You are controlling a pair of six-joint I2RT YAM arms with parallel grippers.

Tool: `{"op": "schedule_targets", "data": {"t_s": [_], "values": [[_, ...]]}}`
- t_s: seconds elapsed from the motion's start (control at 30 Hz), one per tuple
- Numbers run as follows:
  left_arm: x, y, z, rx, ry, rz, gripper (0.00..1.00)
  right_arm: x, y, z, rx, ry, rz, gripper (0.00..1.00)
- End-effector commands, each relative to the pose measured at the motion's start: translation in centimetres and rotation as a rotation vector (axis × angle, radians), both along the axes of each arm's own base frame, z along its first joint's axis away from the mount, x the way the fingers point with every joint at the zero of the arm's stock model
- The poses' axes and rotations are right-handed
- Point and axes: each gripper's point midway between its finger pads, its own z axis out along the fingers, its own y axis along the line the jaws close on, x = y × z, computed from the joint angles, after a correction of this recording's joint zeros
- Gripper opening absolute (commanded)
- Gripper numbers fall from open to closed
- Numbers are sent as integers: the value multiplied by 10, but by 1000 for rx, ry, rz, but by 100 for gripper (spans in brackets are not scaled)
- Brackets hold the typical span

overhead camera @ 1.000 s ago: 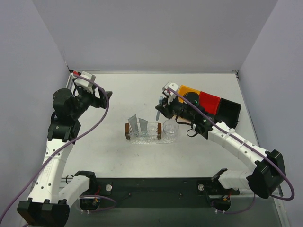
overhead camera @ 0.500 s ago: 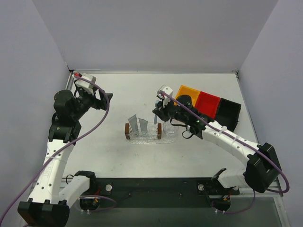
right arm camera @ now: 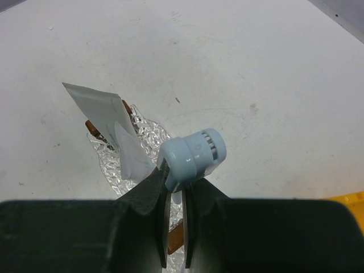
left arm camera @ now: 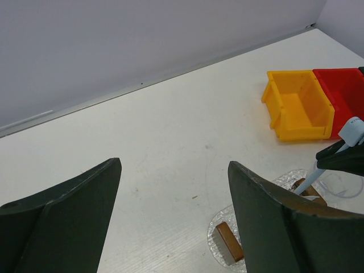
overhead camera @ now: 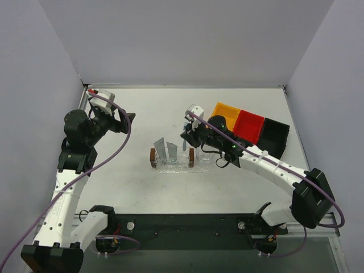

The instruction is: Prepare toiletry sets of a toothbrush and toothpaste on the tray

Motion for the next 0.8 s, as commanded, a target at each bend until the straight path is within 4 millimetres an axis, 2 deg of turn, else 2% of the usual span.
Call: {"op": "schedule_targets", "data": {"t_s": [0.0,0.77], "values": [[-4,0,12,-10,-48,-10,86,3,9,5,30,-28,6,0],[-5,0,7,-4,-45,-11,86,0,14,-12,12,7,18,0]]}}
